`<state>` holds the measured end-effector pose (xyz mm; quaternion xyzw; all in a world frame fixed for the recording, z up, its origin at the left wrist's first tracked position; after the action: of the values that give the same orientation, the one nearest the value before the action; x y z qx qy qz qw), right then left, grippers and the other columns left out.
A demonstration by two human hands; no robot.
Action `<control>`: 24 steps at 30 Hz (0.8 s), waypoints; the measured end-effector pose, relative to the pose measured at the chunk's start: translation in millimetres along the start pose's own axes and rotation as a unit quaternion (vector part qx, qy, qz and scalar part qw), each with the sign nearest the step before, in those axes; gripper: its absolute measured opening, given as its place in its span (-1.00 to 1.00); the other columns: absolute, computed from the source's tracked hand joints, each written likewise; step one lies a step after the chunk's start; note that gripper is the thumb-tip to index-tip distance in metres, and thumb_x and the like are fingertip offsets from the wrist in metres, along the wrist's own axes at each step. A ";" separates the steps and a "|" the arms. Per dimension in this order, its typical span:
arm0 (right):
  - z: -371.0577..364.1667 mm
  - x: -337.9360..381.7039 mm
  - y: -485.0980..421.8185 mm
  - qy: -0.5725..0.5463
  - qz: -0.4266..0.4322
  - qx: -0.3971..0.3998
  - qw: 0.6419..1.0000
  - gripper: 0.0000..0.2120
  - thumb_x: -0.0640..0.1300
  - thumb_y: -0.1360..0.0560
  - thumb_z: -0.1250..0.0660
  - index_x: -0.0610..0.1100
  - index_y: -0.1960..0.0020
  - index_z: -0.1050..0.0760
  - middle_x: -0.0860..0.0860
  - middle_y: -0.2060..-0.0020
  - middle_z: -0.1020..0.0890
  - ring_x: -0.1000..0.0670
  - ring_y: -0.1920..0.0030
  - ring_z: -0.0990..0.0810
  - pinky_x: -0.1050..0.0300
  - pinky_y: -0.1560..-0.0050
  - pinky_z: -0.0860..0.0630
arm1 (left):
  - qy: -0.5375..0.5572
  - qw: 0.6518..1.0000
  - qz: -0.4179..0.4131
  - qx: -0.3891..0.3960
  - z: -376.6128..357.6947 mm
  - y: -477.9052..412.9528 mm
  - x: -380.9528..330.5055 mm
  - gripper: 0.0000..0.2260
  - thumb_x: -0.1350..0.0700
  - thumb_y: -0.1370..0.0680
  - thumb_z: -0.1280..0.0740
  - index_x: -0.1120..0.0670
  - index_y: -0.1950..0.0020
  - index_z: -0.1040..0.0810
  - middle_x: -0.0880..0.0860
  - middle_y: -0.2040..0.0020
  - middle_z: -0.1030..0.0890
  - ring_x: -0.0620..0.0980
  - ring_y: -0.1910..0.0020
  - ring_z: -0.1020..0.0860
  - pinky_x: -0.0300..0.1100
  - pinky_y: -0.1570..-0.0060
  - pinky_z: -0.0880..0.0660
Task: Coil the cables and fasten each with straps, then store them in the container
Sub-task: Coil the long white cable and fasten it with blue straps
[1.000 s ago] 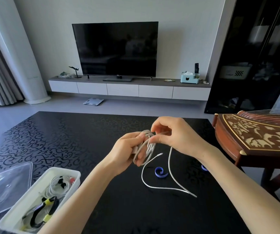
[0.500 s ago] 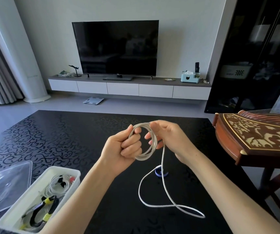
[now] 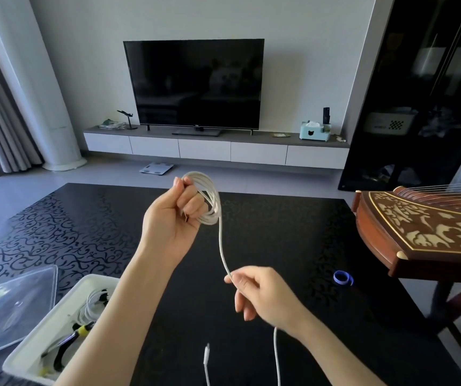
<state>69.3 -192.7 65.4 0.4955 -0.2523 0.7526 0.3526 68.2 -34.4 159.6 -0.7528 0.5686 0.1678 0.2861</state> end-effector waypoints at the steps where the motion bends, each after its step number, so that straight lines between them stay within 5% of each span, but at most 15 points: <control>1: -5.6 3.1 6.5 0.066 0.021 -0.009 0.998 -0.71 -0.02 -0.63 -0.13 -0.16 -0.01 -0.56 -0.03 0.44 -0.57 0.08 0.49 -0.48 0.17 0.31 -0.49 | -0.030 0.999 -0.021 -0.023 2.5 -1.5 -4.8 -0.79 0.11 -0.62 -0.08 0.14 0.16 -0.40 -0.07 0.47 -0.26 -0.14 0.55 -0.29 -0.33 0.49 -0.34; 5: -22.7 28.4 27.2 0.291 0.193 -0.051 0.936 -0.67 0.08 -0.58 -0.06 -0.05 -0.02 -0.54 0.09 0.39 -0.56 0.18 0.36 -0.49 0.41 0.28 -0.36 | -0.214 0.972 -0.081 -0.060 4.3 4.6 -7.0 -0.73 0.13 -0.66 -0.07 0.13 0.23 -0.34 -0.03 0.46 -0.29 -0.08 0.51 -0.38 -0.28 0.41 -0.41; 8: -19.2 43.2 23.4 0.365 0.268 -0.048 0.890 -0.88 -0.09 -0.53 -0.23 -0.04 0.12 -0.53 0.14 0.45 -0.45 0.14 0.44 -0.39 0.24 0.38 -0.38 | -0.369 0.925 -0.087 -0.019 -4.1 14.2 2.6 -0.68 0.14 -0.66 -0.07 0.15 0.28 -0.35 0.09 0.42 -0.38 -0.03 0.46 -0.49 -0.23 0.38 -0.45; 13: 10.5 76.2 18.7 0.320 0.276 -0.026 0.906 -0.91 -0.11 -0.54 -0.32 -0.06 0.07 -0.61 0.15 0.34 -0.58 0.24 0.31 -0.50 0.47 0.24 -0.32 | -0.480 0.875 -0.042 0.037 -10.2 22.0 14.5 -0.77 0.16 -0.65 -0.10 0.19 0.19 -0.36 0.07 0.42 -0.49 0.01 0.43 -0.55 -0.21 0.37 -0.47; 19: 59.3 115.8 14.3 0.159 0.255 -0.126 0.945 -0.87 0.02 -0.36 -0.47 0.03 0.27 -0.55 0.10 0.43 -0.59 0.10 0.39 -0.53 0.26 0.35 -0.45 | -0.453 0.885 0.048 0.102 -15.5 33.9 29.7 -0.75 0.17 -0.65 -0.11 0.20 0.20 -0.40 0.09 0.46 -0.47 0.02 0.51 -0.47 -0.18 0.44 -0.34; 22: 75.5 118.3 2.1 0.159 0.227 -0.181 0.944 -0.74 0.06 -0.27 -0.53 0.01 0.30 -0.46 0.12 0.48 -0.53 0.17 0.44 -0.45 0.36 0.40 -0.38 | -0.330 0.928 0.119 0.121 -16.2 40.9 39.5 -0.76 0.20 -0.63 -0.09 0.19 0.20 -0.41 0.03 0.52 -0.36 -0.05 0.58 -0.33 -0.23 0.49 -0.25; 24: 76.7 116.1 -9.3 0.141 0.195 -0.149 0.959 -0.76 0.05 -0.29 -0.51 -0.01 0.27 -0.48 0.13 0.45 -0.53 0.20 0.43 -0.46 0.38 0.36 -0.39 | -0.229 0.949 0.167 0.140 -20.9 44.3 43.8 -0.85 0.21 -0.57 -0.14 0.19 0.16 -0.43 0.00 0.54 -0.32 -0.10 0.62 -0.28 -0.28 0.56 -0.26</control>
<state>89.9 -210.2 202.2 0.2674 -0.4008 0.8232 0.3004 37.5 -89.1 140.0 -0.5407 0.6235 0.3000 0.4784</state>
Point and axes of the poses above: each hand's wrist, its own y-axis away from the middle knuckle, its own z-axis out of the back of the hand, x = y × z, the point moved 5 cm from there along -y, towards the middle knuckle
